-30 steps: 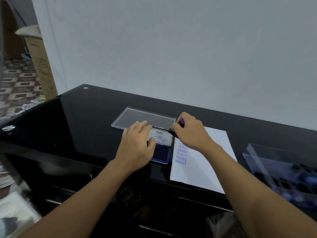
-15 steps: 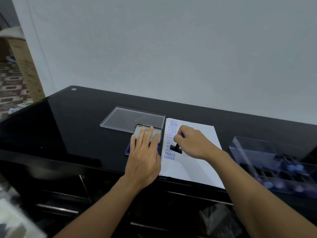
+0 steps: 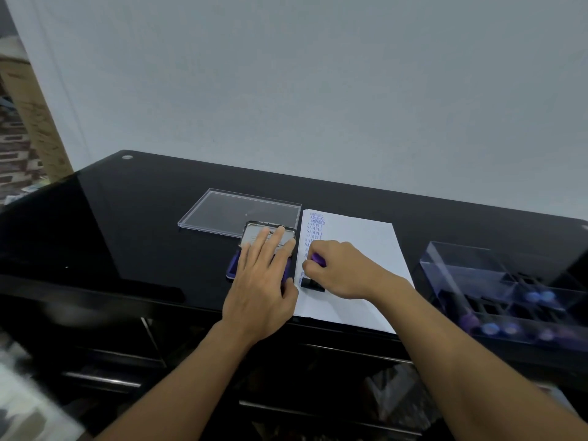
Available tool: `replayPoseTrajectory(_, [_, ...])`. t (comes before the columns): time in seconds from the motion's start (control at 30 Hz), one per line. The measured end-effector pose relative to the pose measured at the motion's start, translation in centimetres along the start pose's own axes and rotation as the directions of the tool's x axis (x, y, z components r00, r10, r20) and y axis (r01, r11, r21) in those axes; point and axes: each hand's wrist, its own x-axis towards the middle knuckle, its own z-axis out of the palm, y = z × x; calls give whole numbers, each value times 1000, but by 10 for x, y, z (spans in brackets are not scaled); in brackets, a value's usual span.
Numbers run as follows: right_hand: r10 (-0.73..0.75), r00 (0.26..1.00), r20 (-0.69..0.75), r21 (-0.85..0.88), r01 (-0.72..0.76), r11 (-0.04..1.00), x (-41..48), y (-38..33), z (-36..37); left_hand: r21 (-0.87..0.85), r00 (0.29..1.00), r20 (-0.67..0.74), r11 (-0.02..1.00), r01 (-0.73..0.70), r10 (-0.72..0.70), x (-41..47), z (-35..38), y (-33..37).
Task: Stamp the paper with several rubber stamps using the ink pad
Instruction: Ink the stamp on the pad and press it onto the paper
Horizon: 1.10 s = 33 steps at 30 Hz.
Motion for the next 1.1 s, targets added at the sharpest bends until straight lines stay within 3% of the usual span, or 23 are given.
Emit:
replayPoseTrajectory(0.2, [-36,999,14,3,36,999,0,-6,-1,-42,998,-15,998,-54,53,-3,-3,0])
replayPoseTrajectory(0.73, [-52,998,30,-37,53,998,-3,-11,6,-46,999,-23,998,-30,29,-3,1,-3])
replayPoseTrajectory(1.1, [-75,995,-64,-24,73,997,-9,-8,22,-35,1000,-21,999,-18,17,-4,3,-3])
